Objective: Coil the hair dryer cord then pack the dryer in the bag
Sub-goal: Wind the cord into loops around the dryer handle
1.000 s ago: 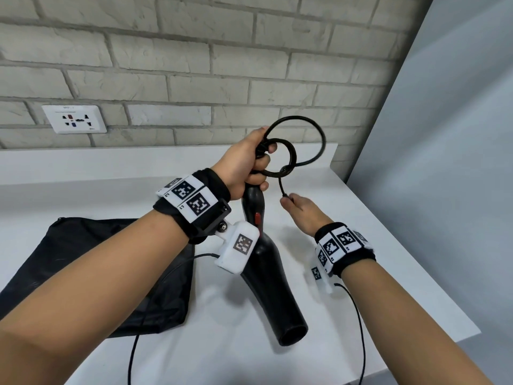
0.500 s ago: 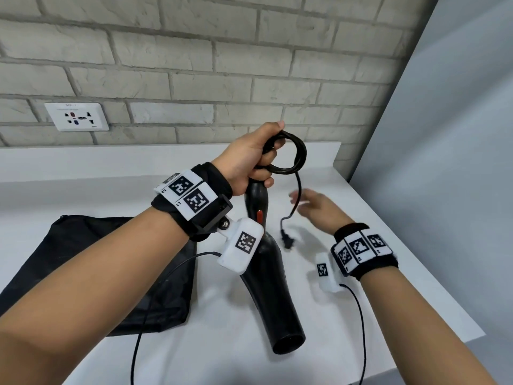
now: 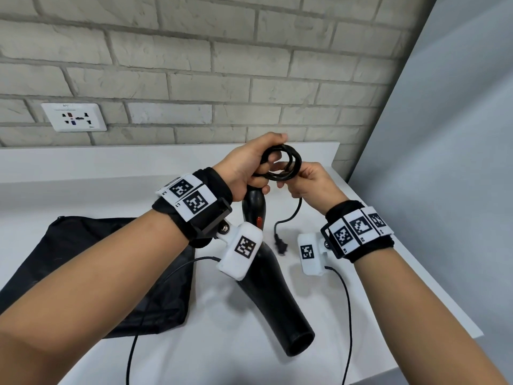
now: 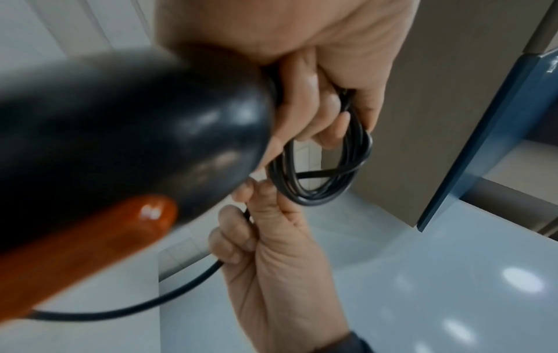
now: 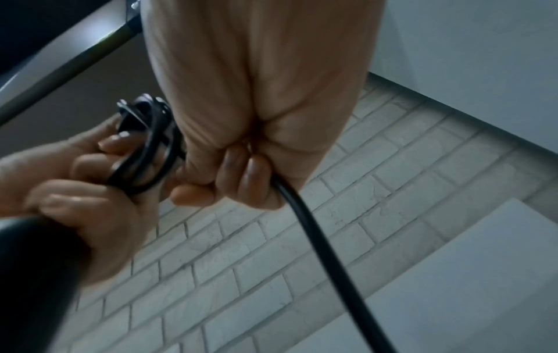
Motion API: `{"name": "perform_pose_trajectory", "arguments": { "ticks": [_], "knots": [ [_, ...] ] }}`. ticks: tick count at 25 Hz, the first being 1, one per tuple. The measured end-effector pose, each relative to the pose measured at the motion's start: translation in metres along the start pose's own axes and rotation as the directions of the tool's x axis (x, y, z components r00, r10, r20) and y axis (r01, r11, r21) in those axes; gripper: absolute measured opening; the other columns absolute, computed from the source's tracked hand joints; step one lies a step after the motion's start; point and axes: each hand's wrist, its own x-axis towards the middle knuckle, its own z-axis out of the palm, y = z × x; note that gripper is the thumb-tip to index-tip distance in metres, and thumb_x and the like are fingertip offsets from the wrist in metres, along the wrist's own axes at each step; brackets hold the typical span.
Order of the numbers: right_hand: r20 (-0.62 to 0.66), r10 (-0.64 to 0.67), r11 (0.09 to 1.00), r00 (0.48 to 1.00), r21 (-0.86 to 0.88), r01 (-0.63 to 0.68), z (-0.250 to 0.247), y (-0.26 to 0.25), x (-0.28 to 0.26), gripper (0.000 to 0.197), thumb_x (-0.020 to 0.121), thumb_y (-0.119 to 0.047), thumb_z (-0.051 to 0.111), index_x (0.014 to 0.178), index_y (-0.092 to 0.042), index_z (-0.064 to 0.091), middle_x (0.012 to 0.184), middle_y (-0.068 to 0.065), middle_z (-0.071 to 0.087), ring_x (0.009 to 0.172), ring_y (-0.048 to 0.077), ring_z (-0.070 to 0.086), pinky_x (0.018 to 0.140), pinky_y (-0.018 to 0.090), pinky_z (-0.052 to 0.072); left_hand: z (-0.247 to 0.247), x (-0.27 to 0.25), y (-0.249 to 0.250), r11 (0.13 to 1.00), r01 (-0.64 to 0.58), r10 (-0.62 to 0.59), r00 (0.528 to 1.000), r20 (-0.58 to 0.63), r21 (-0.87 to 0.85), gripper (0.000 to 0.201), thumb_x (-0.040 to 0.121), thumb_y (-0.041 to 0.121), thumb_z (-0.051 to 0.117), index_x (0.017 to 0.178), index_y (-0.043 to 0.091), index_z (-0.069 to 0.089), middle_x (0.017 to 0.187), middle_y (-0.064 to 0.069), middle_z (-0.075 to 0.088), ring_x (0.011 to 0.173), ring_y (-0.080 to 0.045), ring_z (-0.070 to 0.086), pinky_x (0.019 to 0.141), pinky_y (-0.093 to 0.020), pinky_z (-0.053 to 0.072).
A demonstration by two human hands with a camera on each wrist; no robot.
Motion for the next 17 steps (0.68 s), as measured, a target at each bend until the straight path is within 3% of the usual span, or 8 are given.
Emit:
{"name": "perform_pose_trajectory", "arguments": {
  "ticks": [2, 4, 7, 9, 11, 13, 15, 17],
  "knots": [
    [0.019, -0.004, 0.986, 1.0, -0.169, 0.007, -0.009, -0.009, 0.008, 0.023, 0.085, 0.007, 0.049, 0.078, -0.007, 0.066, 0.05, -0.016, 0.062, 0.044, 0.0, 0.04, 0.047, 0.011, 0.032, 0.001, 0.0, -0.004, 0.999, 0.029, -0.031, 0.998, 0.045, 0.034, 0.051, 0.087, 0.044, 0.05, 0.043, 0.021, 0.037, 0.036, 0.01, 0.017, 0.029, -0.009, 0.011, 0.048, -0.025, 0.025],
    [0.041, -0.036, 0.943, 0.999, -0.329, 0.047, -0.02, -0.025, 0.015, 0.02, 0.085, 0.004, 0.053, 0.092, -0.005, 0.07, 0.066, -0.014, 0.069, 0.057, -0.002, 0.056, 0.057, 0.009, 0.042, 0.003, 0.0, -0.008, 0.994, 0.045, -0.054, 0.995, 0.088, 0.099, 0.049, 0.088, 0.044, 0.048, 0.045, 0.022, 0.039, 0.037, 0.01, 0.017, 0.03, -0.009, 0.011, 0.047, -0.024, 0.026],
    [0.01, -0.099, 0.806, 0.995, -0.586, 0.086, -0.031, -0.051, 0.023, 0.022, 0.082, 0.003, 0.054, 0.093, -0.007, 0.07, 0.086, 0.007, 0.07, 0.078, 0.008, 0.062, 0.069, 0.003, 0.044, 0.009, -0.001, -0.009, 0.98, 0.062, -0.081, 0.992, 0.095, 0.187, 0.042, 0.089, 0.046, 0.048, 0.056, 0.02, 0.04, 0.04, 0.008, 0.019, 0.032, -0.01, 0.012, 0.046, -0.023, 0.025],
    [-0.007, -0.132, 0.7, 0.991, -0.708, 0.088, -0.028, -0.062, 0.024, 0.018, 0.083, -0.001, 0.051, 0.087, -0.008, 0.067, 0.083, 0.008, 0.067, 0.081, 0.018, 0.062, 0.073, 0.018, 0.048, 0.012, -0.001, -0.009, 0.973, 0.068, -0.084, 0.994, 0.066, 0.218, 0.039, 0.089, 0.048, 0.048, 0.063, 0.018, 0.043, 0.042, 0.008, 0.019, 0.033, -0.01, 0.012, 0.044, -0.022, 0.023],
    [-0.026, -0.137, 0.651, 0.99, -0.755, 0.071, -0.023, -0.068, 0.021, 0.015, 0.085, -0.004, 0.047, 0.086, -0.009, 0.061, 0.082, 0.004, 0.064, 0.081, 0.021, 0.06, 0.072, 0.03, 0.049, 0.013, 0.001, -0.01, 0.973, 0.074, -0.087, 0.995, 0.049, 0.219, 0.038, 0.09, 0.05, 0.046, 0.073, 0.016, 0.051, 0.043, 0.008, 0.02, 0.033, -0.01, 0.013, 0.044, -0.022, 0.022],
    [-0.04, -0.127, 0.663, 0.991, -0.747, 0.055, -0.018, -0.069, 0.019, 0.013, 0.086, -0.006, 0.046, 0.081, -0.012, 0.056, 0.077, 0.001, 0.058, 0.073, 0.017, 0.054, 0.062, 0.024, 0.044, 0.011, 0.004, -0.012, 0.978, 0.076, -0.084, 0.996, 0.038, 0.194, 0.039, 0.091, 0.051, 0.043, 0.081, 0.017, 0.057, 0.044, 0.008, 0.02, 0.033, -0.009, 0.013, 0.045, -0.022, 0.021],
    [-0.067, -0.121, 0.765, 0.99, -0.642, 0.05, -0.016, -0.066, 0.017, 0.02, 0.086, -0.006, 0.047, 0.07, -0.018, 0.049, 0.066, -0.004, 0.05, 0.063, 0.01, 0.045, 0.053, 0.014, 0.035, 0.008, 0.005, -0.013, 0.987, 0.067, -0.071, 0.997, 0.022, 0.147, 0.038, 0.093, 0.051, 0.04, 0.083, 0.018, 0.057, 0.044, 0.009, 0.021, 0.033, -0.009, 0.013, 0.049, -0.024, 0.021],
    [-0.122, -0.15, 0.888, 0.981, -0.453, 0.079, -0.015, -0.059, 0.015, 0.026, 0.087, -0.01, 0.048, 0.063, -0.021, 0.044, 0.059, -0.004, 0.042, 0.056, 0.009, 0.038, 0.052, 0.016, 0.032, 0.005, 0.006, -0.012, 0.997, 0.043, -0.044, 0.999, 0.007, 0.071, 0.036, 0.094, 0.05, 0.039, 0.082, 0.019, 0.052, 0.042, 0.01, 0.021, 0.032, -0.008, 0.013, 0.051, -0.026, 0.022]
  ]
}}
